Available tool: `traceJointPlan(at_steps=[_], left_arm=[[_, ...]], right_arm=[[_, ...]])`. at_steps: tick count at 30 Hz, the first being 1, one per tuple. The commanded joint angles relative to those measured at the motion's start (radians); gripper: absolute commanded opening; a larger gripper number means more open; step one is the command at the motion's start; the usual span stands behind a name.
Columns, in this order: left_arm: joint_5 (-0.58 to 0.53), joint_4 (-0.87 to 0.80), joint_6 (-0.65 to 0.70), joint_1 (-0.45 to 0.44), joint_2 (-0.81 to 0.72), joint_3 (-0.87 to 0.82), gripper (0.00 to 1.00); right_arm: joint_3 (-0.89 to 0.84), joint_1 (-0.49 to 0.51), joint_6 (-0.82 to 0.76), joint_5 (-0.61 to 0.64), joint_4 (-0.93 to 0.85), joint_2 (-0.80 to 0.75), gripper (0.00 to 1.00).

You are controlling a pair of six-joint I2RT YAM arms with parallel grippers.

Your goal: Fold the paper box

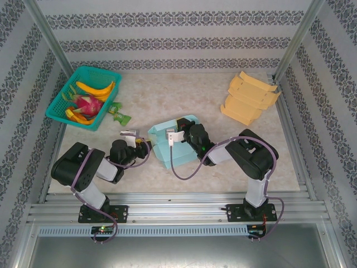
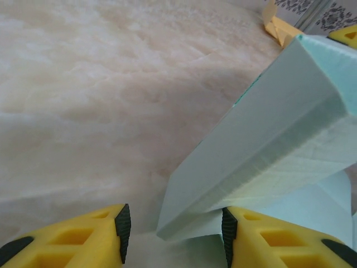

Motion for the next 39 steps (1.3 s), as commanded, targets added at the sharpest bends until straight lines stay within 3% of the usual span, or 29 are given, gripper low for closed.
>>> traceJointPlan(at_steps=[1, 4, 15, 21, 26, 32, 39], left_arm=[[0.089, 0.089, 0.044, 0.005, -0.001, 0.041, 0.48], [0.141, 0.112, 0.049, -0.007, 0.013, 0.046, 0.46], [0.137, 0.132, 0.045, -0.070, 0.078, 0.092, 0.39], [0.080, 0.105, 0.056, -0.129, 0.074, 0.111, 0.40], [-0.047, 0.074, 0.043, -0.141, 0.081, 0.125, 0.43], [-0.066, 0.098, 0.036, -0.171, 0.101, 0.146, 0.47], [-0.177, 0.090, 0.062, -0.208, 0.136, 0.185, 0.47]], right_arm=[[-0.016, 0.008, 0.039, -0.050, -0.041, -0.005, 0.00], [-0.014, 0.009, 0.037, -0.049, -0.041, -0.002, 0.00], [-0.017, 0.019, 0.036, -0.029, -0.046, -0.003, 0.00], [-0.023, 0.026, 0.040, -0.014, -0.044, -0.005, 0.00], [-0.032, 0.036, 0.044, -0.006, -0.040, -0.007, 0.00], [-0.036, 0.040, 0.052, 0.001, -0.037, 0.000, 0.00], [-0.037, 0.043, 0.064, 0.007, -0.039, 0.004, 0.00]])
